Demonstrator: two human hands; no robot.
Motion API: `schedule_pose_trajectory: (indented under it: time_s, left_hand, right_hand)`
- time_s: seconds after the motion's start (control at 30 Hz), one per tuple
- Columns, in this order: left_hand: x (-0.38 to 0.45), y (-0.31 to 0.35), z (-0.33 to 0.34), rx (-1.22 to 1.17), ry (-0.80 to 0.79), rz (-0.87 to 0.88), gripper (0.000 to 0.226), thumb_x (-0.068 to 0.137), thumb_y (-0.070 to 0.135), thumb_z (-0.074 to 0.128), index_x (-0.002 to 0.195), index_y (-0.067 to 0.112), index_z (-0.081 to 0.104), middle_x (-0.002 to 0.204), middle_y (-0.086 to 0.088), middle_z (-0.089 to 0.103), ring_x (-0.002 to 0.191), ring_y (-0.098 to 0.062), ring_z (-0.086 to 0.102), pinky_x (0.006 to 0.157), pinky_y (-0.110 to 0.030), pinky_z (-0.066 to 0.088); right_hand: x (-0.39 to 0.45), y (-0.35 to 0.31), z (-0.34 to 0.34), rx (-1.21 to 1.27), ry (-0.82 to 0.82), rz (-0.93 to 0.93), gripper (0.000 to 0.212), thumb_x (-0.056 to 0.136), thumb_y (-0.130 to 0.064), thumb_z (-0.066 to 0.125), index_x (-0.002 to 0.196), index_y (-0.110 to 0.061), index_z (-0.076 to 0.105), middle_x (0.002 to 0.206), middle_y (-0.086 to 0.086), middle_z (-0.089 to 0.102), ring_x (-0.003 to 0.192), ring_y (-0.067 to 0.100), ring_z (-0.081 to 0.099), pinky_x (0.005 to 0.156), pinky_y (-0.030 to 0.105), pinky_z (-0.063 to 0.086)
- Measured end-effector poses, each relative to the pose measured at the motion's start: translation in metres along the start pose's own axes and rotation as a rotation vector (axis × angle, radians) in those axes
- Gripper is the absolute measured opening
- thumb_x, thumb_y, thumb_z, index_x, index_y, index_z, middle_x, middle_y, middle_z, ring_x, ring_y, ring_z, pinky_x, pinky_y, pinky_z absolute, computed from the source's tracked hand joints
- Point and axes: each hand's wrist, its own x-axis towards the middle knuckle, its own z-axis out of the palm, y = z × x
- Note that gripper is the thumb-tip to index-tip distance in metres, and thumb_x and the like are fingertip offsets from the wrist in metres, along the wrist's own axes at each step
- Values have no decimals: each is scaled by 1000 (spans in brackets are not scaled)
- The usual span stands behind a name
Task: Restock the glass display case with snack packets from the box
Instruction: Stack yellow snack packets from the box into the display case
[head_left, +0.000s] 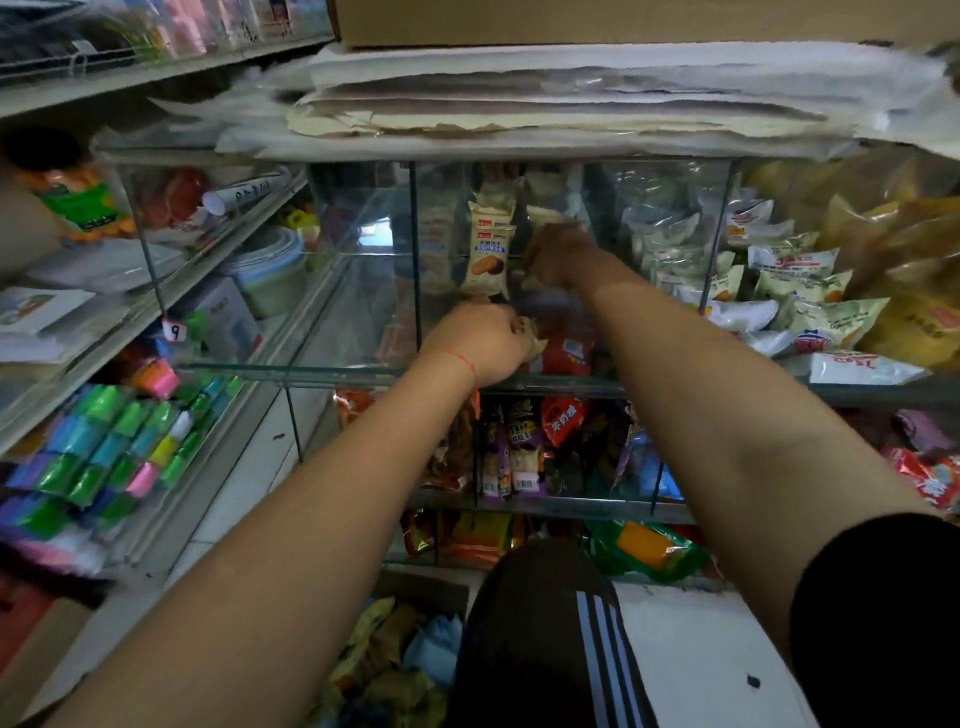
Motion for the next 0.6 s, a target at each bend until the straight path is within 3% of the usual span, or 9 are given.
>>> schedule_pose_trajectory:
  time_s: [0.13,0.27,0.37,0.5,0.6]
  left_hand:
    - [6,-6,6,-6,6,4,44,94,43,45,130,20,56,137,-12,46,122,-29,46,99,-37,43]
    - [12,-7,1,-3,-7,19,47,91,44,51,132,19,53,138,-11,43,125,-29,42,95,-36,39]
    - [11,-9,2,-17,1,26,49,91,41,52,133,18,54,137,-13,44,126,-29,41,97,-34,38]
    - [6,-7,3,-4,2,49,46,93,38,50,133,15,54,136,-16,44,127,-30,39,96,-33,38]
    - [2,-7,3,-25,14,54,44,95,37,48,132,15,55,135,-17,45,127,-30,39,92,-33,38]
  right_hand:
    - [29,-10,14,116,-43,96,53,90,-33,57,139,-16,44,141,16,40,128,33,41,111,45,31]
    - [50,-14,34,64,-104,9,67,77,-33,56,141,-19,41,146,22,34,131,42,33,107,49,26]
    - [35,-14,25,139,-121,11,54,89,-20,51,143,-20,40,149,21,31,135,41,32,110,46,27]
    - [48,-6,37,249,-75,35,55,86,-24,55,138,-24,39,141,16,42,127,40,41,105,46,28]
    - [34,-10,34,257,-125,86,57,91,-22,49,146,-22,32,151,16,31,135,40,31,110,45,25]
